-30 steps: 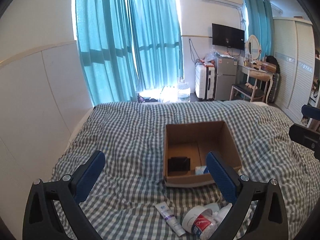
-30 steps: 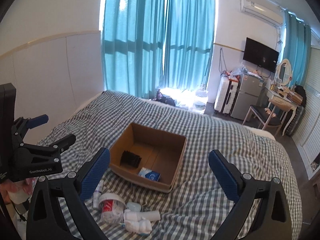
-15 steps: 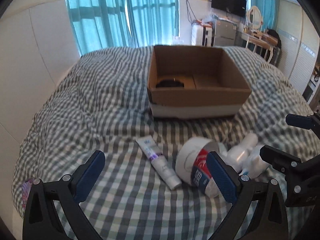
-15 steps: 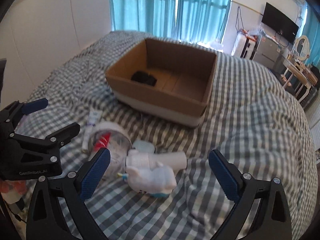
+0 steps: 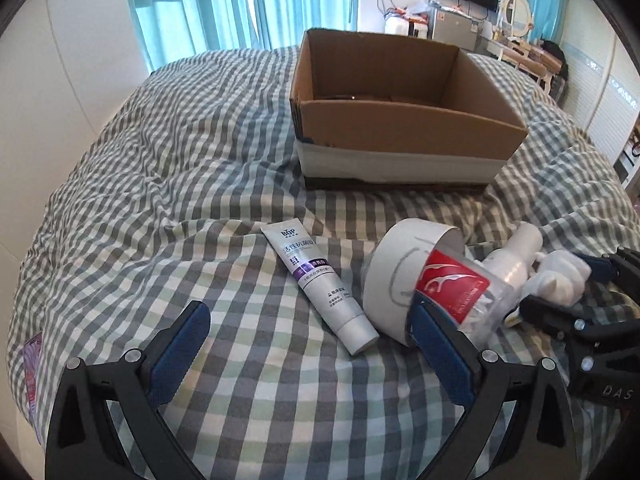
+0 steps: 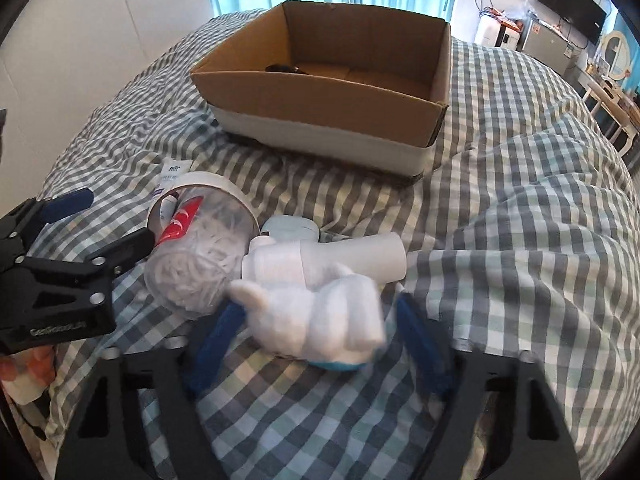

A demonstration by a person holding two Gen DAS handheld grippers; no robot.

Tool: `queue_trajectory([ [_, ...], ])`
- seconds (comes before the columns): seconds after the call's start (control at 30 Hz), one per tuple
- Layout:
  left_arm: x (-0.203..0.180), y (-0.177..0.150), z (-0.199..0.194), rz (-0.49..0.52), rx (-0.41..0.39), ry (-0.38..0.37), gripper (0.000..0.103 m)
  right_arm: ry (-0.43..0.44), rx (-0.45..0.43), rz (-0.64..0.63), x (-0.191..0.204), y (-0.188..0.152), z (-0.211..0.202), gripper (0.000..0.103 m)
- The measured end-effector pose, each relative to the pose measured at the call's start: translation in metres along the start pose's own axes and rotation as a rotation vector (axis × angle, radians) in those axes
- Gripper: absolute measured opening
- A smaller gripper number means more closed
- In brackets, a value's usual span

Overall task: Organize objects
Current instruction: 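Withdraw both tools from the box back toward the remaining items, then grasp the white tape roll with the left tool while the right grasps the white figurine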

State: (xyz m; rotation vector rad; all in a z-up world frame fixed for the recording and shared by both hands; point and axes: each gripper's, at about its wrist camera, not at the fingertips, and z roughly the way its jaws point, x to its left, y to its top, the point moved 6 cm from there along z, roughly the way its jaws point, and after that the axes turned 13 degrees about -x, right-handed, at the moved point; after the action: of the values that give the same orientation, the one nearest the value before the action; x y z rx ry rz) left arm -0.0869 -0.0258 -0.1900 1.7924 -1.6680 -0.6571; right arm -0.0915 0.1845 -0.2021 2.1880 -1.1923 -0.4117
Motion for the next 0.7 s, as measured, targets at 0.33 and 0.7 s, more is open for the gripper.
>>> queue_trajectory([
  [0.33, 0.000, 0.015, 0.023, -0.035, 0.009, -0.018, 0.103, -0.004, -0.033, -0.007, 0.000, 0.003, -0.007, 0.063],
  [0.7, -0.031, 0.022, 0.042, 0.046, 0.018, -0.147, 0.025, 0.005, -0.036, 0.010, -0.002, 0.004, -0.007, 0.063],
])
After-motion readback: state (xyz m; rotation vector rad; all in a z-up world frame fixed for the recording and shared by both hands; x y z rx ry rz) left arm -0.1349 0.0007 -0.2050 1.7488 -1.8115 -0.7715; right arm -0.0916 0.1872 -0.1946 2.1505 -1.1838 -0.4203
